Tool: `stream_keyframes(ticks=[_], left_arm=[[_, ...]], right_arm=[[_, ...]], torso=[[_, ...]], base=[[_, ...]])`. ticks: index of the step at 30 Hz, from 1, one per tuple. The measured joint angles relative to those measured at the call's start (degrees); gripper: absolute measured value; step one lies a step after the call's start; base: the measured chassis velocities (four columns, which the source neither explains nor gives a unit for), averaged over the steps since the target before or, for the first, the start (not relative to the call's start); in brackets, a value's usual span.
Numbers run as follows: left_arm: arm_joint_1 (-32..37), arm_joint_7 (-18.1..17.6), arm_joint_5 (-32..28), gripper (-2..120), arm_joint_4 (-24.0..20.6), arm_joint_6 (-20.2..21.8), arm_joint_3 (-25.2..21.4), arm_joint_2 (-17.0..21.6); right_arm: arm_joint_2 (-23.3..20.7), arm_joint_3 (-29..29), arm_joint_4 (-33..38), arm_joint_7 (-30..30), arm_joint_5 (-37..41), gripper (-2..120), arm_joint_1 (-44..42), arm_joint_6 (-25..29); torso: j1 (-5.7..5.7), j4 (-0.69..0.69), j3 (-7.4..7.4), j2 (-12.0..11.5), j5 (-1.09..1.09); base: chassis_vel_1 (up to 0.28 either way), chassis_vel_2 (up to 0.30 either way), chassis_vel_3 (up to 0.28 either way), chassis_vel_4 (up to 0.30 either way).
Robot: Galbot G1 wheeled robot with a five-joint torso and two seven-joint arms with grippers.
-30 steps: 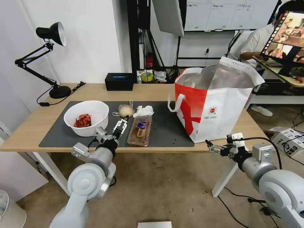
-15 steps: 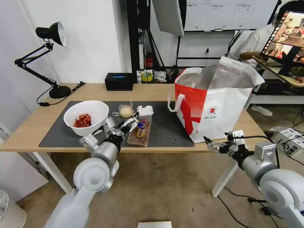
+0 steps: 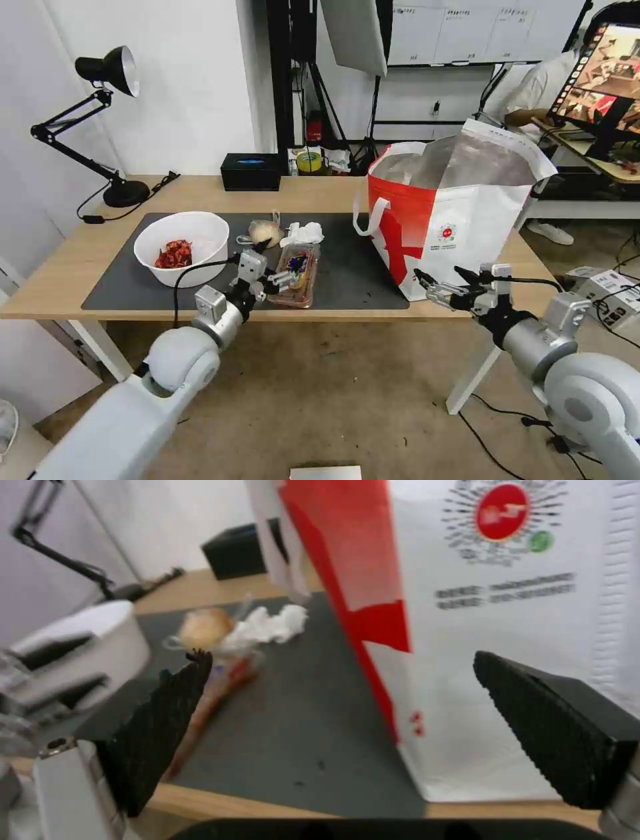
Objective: Pick up the trash from the table and place it into the takeout bag.
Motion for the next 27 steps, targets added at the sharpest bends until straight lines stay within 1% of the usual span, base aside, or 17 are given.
stream_keyframes(ticks=[1,2,5,6,8,9,10,12,13,14,17,18,19,21,22,25,27], left_arm=[[0.00,0.99,-0.39,63,0.45,-0.20,0.00,0.41],[0.00,0.99,-0.39,63,0.45,-0.20,0.00,0.41],[-0.34,2.81,-1.25,52,1.93,-1.07,0.66,1.07],[-0.34,2.81,-1.25,52,1.93,-1.07,0.66,1.07],[-1.05,4.65,-1.45,38,2.74,-1.31,1.45,1.69],[-1.24,5.79,-1.45,33,3.02,-1.31,1.61,2.05],[-1.24,5.79,-1.45,33,3.02,-1.31,1.61,2.05],[-1.44,6.90,-1.58,23,3.72,-1.33,2.00,2.75],[-1.45,7.01,-1.60,21,3.91,-1.35,2.05,2.85],[-1.45,7.01,-1.60,21,3.91,-1.35,2.05,2.85],[-1.51,7.65,-1.63,9,4.57,-1.52,2.27,3.32],[-1.51,7.65,-1.63,9,4.57,-1.52,2.27,3.32],[-1.57,7.71,-1.63,2,4.70,-1.53,2.35,3.45],[-1.99,7.75,-1.60,0,5.05,-1.66,2.87,3.79],[-1.99,7.75,-1.60,0,5.05,-1.66,2.87,3.79],[-2.89,7.97,-1.61,0,6.02,-1.75,3.67,3.96],[-2.96,8.00,-1.61,0,6.23,-1.79,3.77,3.96]], right_arm=[[0.05,-0.38,-0.11,-0.10,1.23,100,0.35,0.23],[0.05,-0.38,-0.11,-0.10,1.23,100,0.35,0.23],[0.37,-1.47,-0.44,-0.19,4.22,100,1.20,0.58],[0.37,-1.47,-0.44,-0.19,4.22,100,1.20,0.58],[0.67,-2.84,-1.24,-0.14,5.19,100,2.03,0.58],[0.80,-3.81,-1.84,-0.01,5.81,100,2.68,0.55],[0.80,-3.81,-1.84,-0.01,5.81,100,2.68,0.55],[1.53,-6.46,-3.64,0.95,8.76,100,4.67,0.39],[1.69,-6.97,-4.01,1.17,9.46,100,5.13,0.35],[1.69,-6.97,-4.01,1.17,9.46,100,5.13,0.35],[2.15,-9.27,-5.52,1.97,11.84,100,7.46,0.02],[2.15,-9.27,-5.52,1.97,11.84,100,7.46,0.02],[2.20,-9.91,-5.95,2.12,12.26,100,8.17,-0.35],[2.50,-12.54,-7.59,2.73,13.70,100,10.65,-1.48],[2.50,-12.54,-7.59,2.73,13.70,100,10.65,-1.48],[4.03,-16.48,-10.19,5.83,18.76,100,15.95,-2.64],[4.32,-17.09,-10.69,6.46,19.68,100,16.96,-2.80]], torso=[[0.00,0.00,0.00,0.00,-0.01],[0.00,0.00,0.00,0.00,-0.01],[0.00,0.01,0.00,0.00,-0.01],[0.00,0.01,0.00,0.00,-0.01],[0.00,-0.02,0.00,0.01,-0.01],[0.00,-0.02,0.00,0.01,-0.01],[0.00,-0.02,0.00,0.01,-0.01],[0.00,-0.01,0.00,0.01,0.00],[0.00,-0.01,0.00,0.01,0.00],[0.00,-0.01,0.00,0.01,0.00],[0.00,-0.01,0.00,0.01,0.00],[0.00,-0.01,0.00,0.01,0.00],[0.00,0.00,0.00,0.01,0.00],[0.00,-0.01,0.00,0.00,0.00],[0.00,-0.01,0.00,0.00,0.00],[0.00,0.00,0.00,0.01,0.00],[0.00,-0.01,0.00,0.00,0.00]], base=[[0.000,0.000,0.000,0.000],[0.000,0.000,0.000,0.000],[0.000,0.000,0.000,0.000],[0.000,0.000,0.000,0.000],[0.000,0.000,0.000,0.000],[0.000,0.000,0.000,0.000],[0.000,0.000,0.000,0.000],[0.000,0.000,0.000,0.000],[0.000,0.000,0.000,0.000],[0.000,0.000,0.000,0.000],[0.000,0.000,0.000,0.000],[0.000,0.000,0.000,0.000],[0.000,0.000,0.000,0.000],[0.000,0.000,0.000,0.000],[0.000,0.000,0.000,0.000],[0.000,0.000,0.000,0.000],[0.000,0.000,0.000,0.000]])
